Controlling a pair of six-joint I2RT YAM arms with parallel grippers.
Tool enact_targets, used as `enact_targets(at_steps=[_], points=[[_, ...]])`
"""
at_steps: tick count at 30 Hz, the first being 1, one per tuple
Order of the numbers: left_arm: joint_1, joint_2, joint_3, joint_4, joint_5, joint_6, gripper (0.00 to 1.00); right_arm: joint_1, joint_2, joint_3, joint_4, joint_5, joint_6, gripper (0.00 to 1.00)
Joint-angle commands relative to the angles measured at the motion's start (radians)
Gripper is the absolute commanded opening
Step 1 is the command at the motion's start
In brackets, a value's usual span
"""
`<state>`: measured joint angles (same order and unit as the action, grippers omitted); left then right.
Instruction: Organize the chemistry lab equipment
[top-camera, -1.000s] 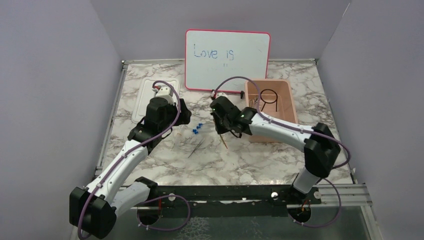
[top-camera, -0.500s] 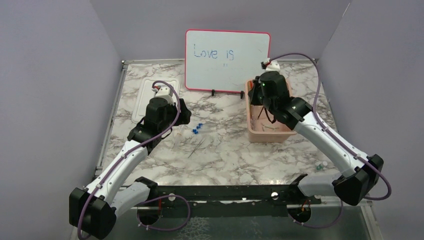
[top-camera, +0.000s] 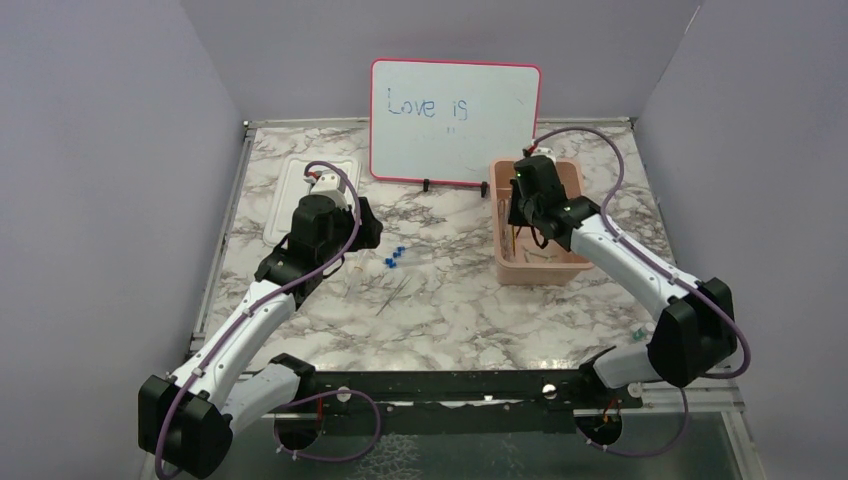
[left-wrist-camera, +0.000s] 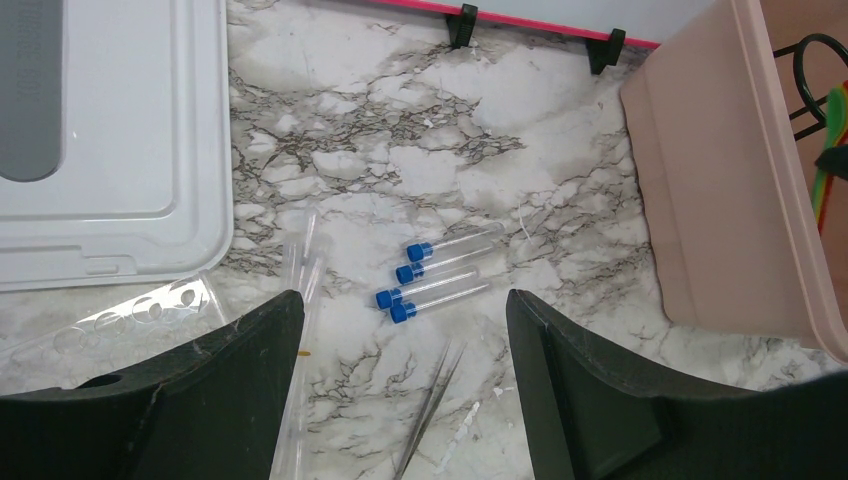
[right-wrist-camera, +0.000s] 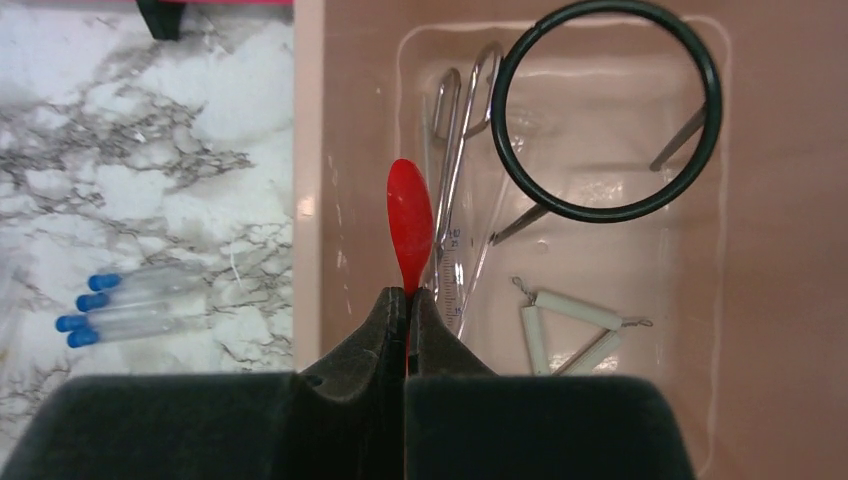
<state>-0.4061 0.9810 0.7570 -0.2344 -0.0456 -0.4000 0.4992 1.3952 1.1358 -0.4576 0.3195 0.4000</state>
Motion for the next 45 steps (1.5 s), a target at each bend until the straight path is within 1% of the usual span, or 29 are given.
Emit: enact_targets(at_steps=[1, 4, 6, 11, 15, 18, 25, 27, 29, 33, 37, 42, 45], points=[[0.003, -0.002, -0.001, 0.011, 0.003, 0.001, 0.77, -0.038, 0.052, -0.050, 0.100, -0.082, 0.014, 0.01], [0.003, -0.002, -0.001, 0.011, 0.003, 0.001, 0.77, -0.053, 0.085, -0.079, 0.132, -0.107, 0.027, 0.01], [0.003, 0.000, -0.001, 0.010, 0.005, 0.000, 0.77, -0.056, 0.099, -0.089, 0.148, -0.117, 0.030, 0.05], [0.003, 0.000, -0.002, 0.012, 0.008, 0.000, 0.77, -0.056, 0.093, -0.049, 0.093, -0.111, 0.054, 0.21], [0.003, 0.002, -0.002, 0.013, 0.012, 0.001, 0.77, -0.056, 0.054, -0.034, 0.064, -0.099, 0.047, 0.28], [0.003, 0.003, -0.004, 0.013, 0.012, 0.003, 0.77, -0.057, 0.018, -0.013, 0.032, -0.113, 0.044, 0.29], [0.003, 0.019, 0.001, 0.002, 0.020, 0.001, 0.76, -0.042, -0.078, 0.028, 0.005, -0.220, 0.035, 0.30], [0.003, 0.017, 0.005, 0.002, 0.012, 0.001, 0.76, -0.005, -0.084, 0.041, 0.003, -0.226, 0.044, 0.31], [0.002, 0.011, 0.006, 0.001, 0.000, 0.001, 0.76, 0.057, -0.074, 0.049, 0.002, -0.214, 0.058, 0.32], [0.003, -0.013, 0.004, -0.007, -0.045, 0.000, 0.76, 0.220, -0.019, 0.047, 0.022, -0.167, 0.108, 0.34], [0.003, -0.049, 0.002, -0.026, -0.137, -0.018, 0.76, 0.345, 0.079, 0.043, 0.039, -0.150, 0.183, 0.36], [0.003, -0.081, 0.009, -0.085, -0.324, -0.077, 0.77, 0.446, 0.199, 0.020, 0.107, -0.235, 0.306, 0.40], [0.004, -0.091, 0.010, -0.095, -0.372, -0.096, 0.77, 0.503, 0.284, 0.038, 0.124, -0.243, 0.345, 0.43]])
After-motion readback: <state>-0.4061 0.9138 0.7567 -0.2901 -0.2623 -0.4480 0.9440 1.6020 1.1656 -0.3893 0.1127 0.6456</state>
